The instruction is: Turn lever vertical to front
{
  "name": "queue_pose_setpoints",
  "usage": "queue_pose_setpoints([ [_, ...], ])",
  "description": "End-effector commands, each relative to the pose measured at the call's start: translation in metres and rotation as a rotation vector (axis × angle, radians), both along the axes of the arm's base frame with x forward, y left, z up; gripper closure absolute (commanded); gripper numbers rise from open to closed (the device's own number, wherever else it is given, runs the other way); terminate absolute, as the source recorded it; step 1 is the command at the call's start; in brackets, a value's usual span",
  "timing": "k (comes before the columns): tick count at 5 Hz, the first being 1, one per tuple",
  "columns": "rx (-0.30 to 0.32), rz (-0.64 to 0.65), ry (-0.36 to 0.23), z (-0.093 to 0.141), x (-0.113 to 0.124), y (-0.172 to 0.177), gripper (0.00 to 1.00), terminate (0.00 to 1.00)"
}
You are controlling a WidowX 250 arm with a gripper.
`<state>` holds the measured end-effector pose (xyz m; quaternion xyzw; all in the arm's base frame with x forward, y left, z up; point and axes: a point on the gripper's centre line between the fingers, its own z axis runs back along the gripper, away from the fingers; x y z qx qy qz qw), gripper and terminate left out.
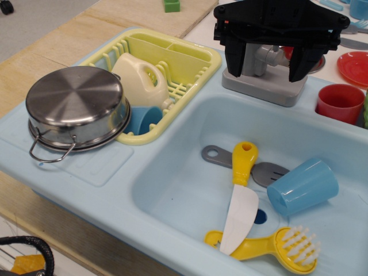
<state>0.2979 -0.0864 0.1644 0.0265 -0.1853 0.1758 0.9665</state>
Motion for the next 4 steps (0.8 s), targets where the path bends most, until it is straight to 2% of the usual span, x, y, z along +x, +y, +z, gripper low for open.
queue_pose_setpoints([
  [1,0.0,0.0,0.0,0.0,0.0,0.0,0.0,0.0],
  [4,0.043,-0.107,-0.045,0.017,0.03,-0.002,0.0,0.0],
])
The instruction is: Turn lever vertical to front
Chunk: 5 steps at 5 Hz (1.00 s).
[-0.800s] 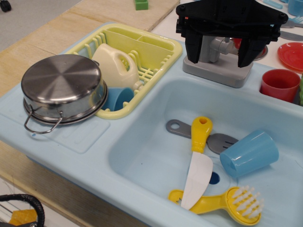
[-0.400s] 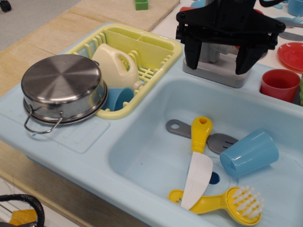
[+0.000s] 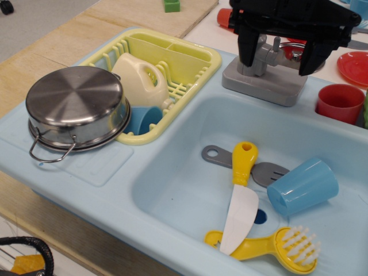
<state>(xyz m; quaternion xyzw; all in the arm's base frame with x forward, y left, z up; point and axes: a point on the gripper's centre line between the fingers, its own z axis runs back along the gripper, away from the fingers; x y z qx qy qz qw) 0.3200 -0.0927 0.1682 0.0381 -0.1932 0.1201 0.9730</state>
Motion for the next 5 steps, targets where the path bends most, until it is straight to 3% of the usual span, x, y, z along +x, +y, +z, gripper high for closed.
queue_pose_setpoints([
  [1,0.0,-0.021,-0.021,0.0149,0.0174,0.0046,0.0,0.0],
  [2,-0.001,-0.023,-0.027,0.0139,0.0205,0.0063,0.0,0.0],
  [3,-0.008,-0.017,-0.036,0.0109,0.0236,0.0075,1.0,0.0],
  [5,-0.008,0.0,-0.045,0.0086,0.0197,0.008,1.0,0.0],
])
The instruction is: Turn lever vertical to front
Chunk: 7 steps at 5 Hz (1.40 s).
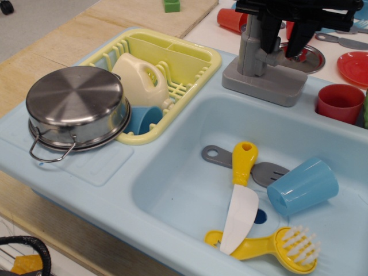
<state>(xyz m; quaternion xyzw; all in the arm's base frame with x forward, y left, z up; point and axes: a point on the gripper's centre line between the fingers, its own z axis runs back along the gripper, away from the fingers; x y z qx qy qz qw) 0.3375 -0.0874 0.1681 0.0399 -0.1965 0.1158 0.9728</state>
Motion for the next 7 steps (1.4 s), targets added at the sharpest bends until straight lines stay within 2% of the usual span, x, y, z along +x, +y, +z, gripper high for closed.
queue_pose_setpoints([
  [1,-0.025,0.047,-0.023,0.006,-0.007,0.004,1.0,0.0],
  [4,-0.09,0.177,0.058,-0.013,-0.039,0.012,1.0,0.0],
  [7,-0.161,0.238,0.05,-0.036,-0.063,0.017,1.0,0.0],
])
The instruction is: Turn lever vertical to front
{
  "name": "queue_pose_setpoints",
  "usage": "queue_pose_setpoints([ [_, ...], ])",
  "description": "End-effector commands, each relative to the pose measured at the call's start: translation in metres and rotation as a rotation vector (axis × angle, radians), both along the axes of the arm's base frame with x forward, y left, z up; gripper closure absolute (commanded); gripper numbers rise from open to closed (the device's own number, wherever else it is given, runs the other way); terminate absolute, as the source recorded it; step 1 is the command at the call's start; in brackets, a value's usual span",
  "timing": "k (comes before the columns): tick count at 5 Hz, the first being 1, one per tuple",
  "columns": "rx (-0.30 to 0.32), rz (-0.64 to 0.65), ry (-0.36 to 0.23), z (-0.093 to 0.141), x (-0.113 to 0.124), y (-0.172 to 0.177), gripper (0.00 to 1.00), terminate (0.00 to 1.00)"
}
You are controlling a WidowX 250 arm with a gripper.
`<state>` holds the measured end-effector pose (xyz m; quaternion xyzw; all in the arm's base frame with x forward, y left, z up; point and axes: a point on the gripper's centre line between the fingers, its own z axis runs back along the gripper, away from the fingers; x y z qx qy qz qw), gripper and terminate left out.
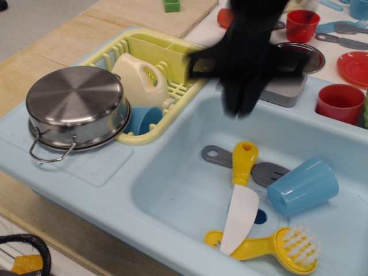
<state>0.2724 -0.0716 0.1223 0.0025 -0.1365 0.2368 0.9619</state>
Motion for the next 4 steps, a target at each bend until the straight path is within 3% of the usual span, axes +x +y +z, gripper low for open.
queue_pose_setpoints([
  [1,-0.039,0.045,-0.038,0.0057,-0.0086,0.0017,1.0,0.0],
  [2,-0.049,0.051,-0.029,0.0035,-0.0095,0.0015,1.0,0.0],
  [3,-0.049,0.051,-0.029,0.0035,-0.0095,0.0015,0.0,0.0],
  [4,-0.049,0.051,-0.029,0.0035,-0.0095,0.0015,0.0,1.0],
])
